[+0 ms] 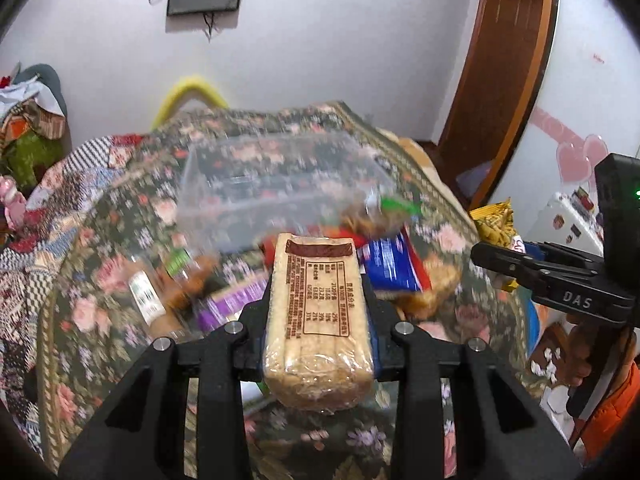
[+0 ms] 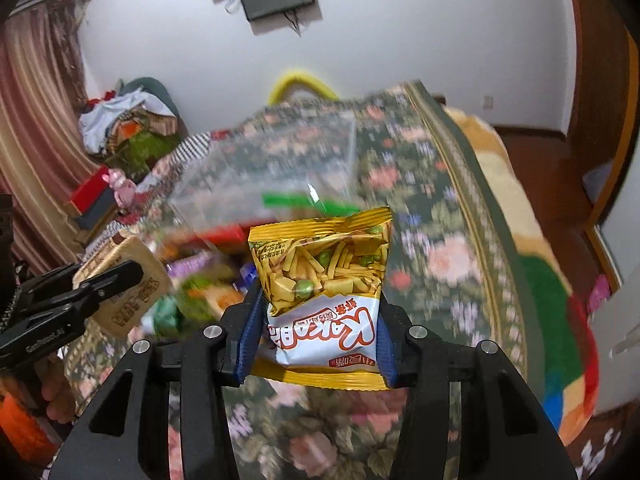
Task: Organize snacks
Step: 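Carry both snacks over the clear box and release them inside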
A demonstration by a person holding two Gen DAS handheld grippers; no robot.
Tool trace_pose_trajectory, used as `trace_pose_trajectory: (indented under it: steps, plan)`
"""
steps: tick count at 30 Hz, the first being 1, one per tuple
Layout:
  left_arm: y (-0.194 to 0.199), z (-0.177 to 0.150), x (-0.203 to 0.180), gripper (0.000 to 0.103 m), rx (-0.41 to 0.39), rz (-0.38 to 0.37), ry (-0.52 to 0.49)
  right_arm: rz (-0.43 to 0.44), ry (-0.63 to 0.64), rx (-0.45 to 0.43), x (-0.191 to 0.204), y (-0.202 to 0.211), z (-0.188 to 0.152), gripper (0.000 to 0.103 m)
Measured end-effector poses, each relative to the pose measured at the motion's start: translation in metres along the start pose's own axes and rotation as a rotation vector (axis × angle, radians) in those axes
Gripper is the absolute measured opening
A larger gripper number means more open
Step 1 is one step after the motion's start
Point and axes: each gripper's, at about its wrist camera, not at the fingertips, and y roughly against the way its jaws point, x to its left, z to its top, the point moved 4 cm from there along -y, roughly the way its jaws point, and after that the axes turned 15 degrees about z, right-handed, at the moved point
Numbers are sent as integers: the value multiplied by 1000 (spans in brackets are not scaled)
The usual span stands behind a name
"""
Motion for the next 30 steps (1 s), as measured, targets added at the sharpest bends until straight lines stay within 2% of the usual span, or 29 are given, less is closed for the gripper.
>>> trace_pose_trajectory:
  steps: [5, 11, 15, 22, 30]
  plan:
    - [9, 32, 19, 35, -83, 43, 29, 22, 64, -79, 16, 3, 33, 44]
    - [7, 65, 36, 35, -133, 64, 49, 33, 115, -130, 29, -5, 62, 44]
    - [-6, 84, 46, 35, -127, 57, 76, 46, 128, -142, 34, -16, 76, 44]
    - [-39, 107, 55, 35, -115, 94, 66, 57, 123, -140, 32, -39, 96, 44]
    - [-94, 121, 64, 35, -48, 127, 66, 43, 86, -65, 14, -88, 107, 44]
